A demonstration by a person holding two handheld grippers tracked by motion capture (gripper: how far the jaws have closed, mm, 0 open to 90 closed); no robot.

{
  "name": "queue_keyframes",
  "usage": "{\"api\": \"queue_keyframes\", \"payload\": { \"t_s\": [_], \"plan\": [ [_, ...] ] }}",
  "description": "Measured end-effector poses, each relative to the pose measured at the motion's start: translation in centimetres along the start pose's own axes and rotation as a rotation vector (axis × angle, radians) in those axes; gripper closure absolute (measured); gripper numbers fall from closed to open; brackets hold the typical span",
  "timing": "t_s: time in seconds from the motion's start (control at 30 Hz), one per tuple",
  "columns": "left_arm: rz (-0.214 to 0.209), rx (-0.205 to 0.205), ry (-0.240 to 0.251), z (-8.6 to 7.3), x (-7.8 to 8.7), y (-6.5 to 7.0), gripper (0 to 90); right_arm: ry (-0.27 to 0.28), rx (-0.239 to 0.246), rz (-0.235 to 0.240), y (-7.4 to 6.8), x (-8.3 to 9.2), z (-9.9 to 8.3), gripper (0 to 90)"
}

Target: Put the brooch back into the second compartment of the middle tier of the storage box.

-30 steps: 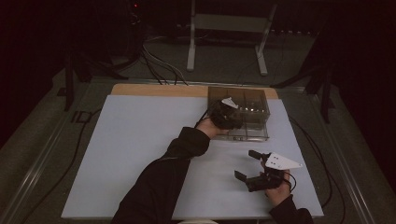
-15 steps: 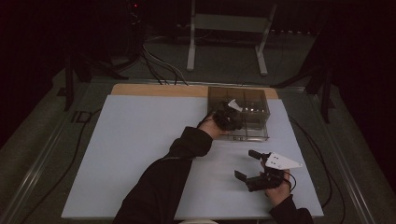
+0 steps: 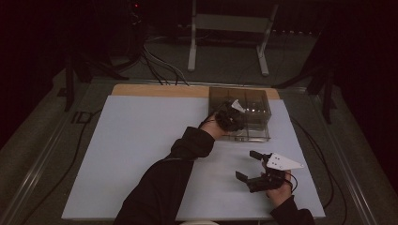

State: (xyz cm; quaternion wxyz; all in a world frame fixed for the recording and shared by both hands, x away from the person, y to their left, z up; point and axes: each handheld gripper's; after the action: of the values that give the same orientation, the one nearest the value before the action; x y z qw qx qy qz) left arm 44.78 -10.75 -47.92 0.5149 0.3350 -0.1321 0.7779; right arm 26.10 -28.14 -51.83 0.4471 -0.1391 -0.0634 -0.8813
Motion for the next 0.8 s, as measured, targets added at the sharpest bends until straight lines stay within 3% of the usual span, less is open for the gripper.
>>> {"api": "queue_keyframes", "payload": {
  "t_s": [0.2, 0.43, 0.8],
  "plan": [
    [-0.017, 0.023, 0.023, 0.4, 0.9, 0.3, 69.3, -0.002, 0.001, 0.001, 0.0, -0.1, 0.0, 0.0],
    [-0.051, 0.029, 0.043, 0.7, 1.8, 0.9, 63.5, -0.001, 0.003, 0.002, 0.0, -0.1, 0.0, 0.0],
    [-0.042, 0.043, 0.07, 0.8, 3.5, 1.2, 47.1, -0.003, 0.001, 0.001, 0.0, -0.1, 0.0, 0.0]
  ]
}}
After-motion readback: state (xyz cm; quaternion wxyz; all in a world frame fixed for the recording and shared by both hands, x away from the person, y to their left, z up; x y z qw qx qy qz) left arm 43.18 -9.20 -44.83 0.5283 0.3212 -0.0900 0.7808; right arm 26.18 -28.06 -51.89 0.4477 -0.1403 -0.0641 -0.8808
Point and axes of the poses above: each handheld gripper's, and its own axes: x roughly backward along the jaws, z roughly out of its top, y roughly to its right, and after that the axes turned 5 degrees about x, right-handed
